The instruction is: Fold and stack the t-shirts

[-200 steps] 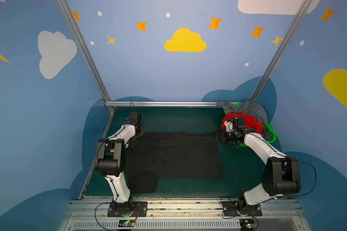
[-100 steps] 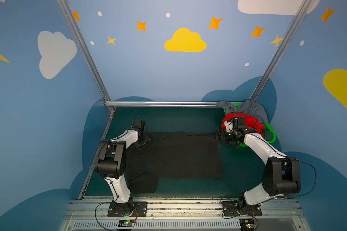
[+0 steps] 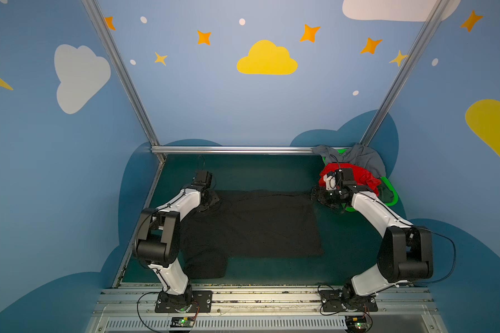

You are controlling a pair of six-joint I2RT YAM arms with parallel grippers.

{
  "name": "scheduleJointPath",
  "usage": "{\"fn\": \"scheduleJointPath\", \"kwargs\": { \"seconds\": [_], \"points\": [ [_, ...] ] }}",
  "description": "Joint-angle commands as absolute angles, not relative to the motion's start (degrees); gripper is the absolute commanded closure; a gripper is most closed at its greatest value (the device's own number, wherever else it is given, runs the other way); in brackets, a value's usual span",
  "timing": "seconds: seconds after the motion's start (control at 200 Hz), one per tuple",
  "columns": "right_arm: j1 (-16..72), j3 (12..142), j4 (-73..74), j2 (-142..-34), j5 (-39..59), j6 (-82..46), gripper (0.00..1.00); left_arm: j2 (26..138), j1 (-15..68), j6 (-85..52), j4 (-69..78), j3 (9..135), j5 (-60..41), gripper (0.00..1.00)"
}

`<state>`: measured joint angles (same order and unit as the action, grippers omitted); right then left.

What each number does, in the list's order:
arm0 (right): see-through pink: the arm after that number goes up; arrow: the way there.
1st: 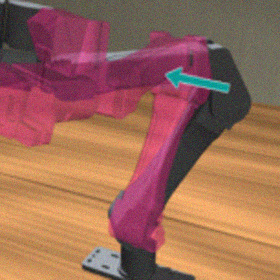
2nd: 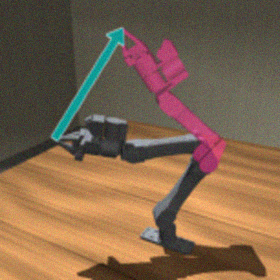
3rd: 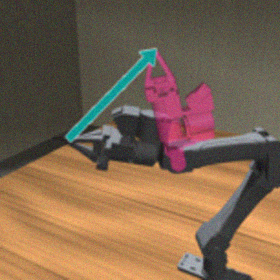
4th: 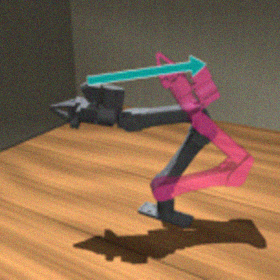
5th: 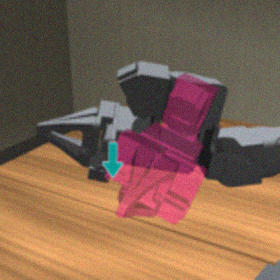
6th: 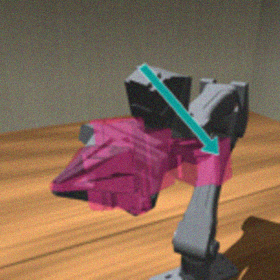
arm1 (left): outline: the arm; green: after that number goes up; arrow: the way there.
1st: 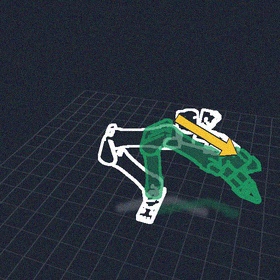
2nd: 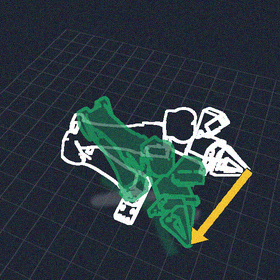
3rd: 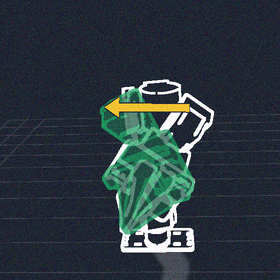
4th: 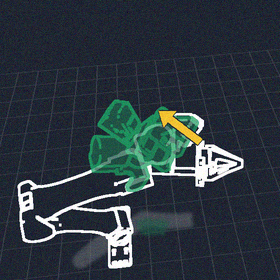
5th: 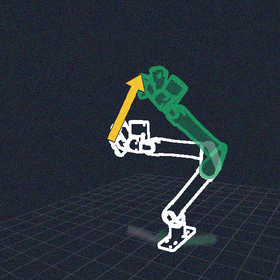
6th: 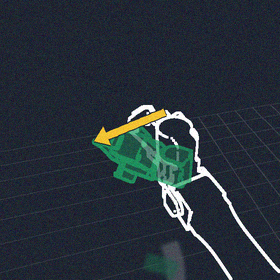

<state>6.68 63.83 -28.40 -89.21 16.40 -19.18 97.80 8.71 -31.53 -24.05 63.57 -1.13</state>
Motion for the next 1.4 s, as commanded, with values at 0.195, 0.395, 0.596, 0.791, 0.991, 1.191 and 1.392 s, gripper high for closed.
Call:
{"fn": "scheduleJointPath", "kwargs": {
  "seconds": [0.195, 0.395, 0.596, 0.791, 0.991, 1.191, 1.392],
  "points": [
    [6.7, 63.3, -29.7, -88.4, 15.7, -19.1, 0.08, 92.4, 11.8, -33.5, -24.7, 55.8, -0.2, 0.97],
    [6.7, 63.4, -30.0, -88.6, 15.9, -18.9, 0.08, 88.0, 13.2, -34.8, -25.9, 53.5, 3.6, 0.96],
    [6.6, 64.3, -30.9, -89.3, 15.8, -18.5, 0.08, 79.9, 15.9, -36.9, -22.9, 45.6, 6.3, 0.97],
    [6.6, 66.6, -32.1, -91.0, 16.3, -17.6, 0.09, 71.9, 18.4, -37.1, -19.4, 36.6, 7.6, 0.95],
    [6.6, 67.7, -32.6, -91.7, 16.7, -17.1, 0.08, 65.8, 18.9, -40.3, -22.2, 33.5, 13.7, 0.43],
    [6.7, 68.0, -32.2, -92.1, 17.8, -17.9, 0.09, 67.6, 18.3, -42.7, -20.3, 38.1, 14.6, 0.37],
    [6.8, 68.4, -32.3, -92.1, 17.7, -18.8, 0.09, 81.0, 13.7, -44.5, -26.1, 50.4, 7.2, 0.3]
  ]
}}
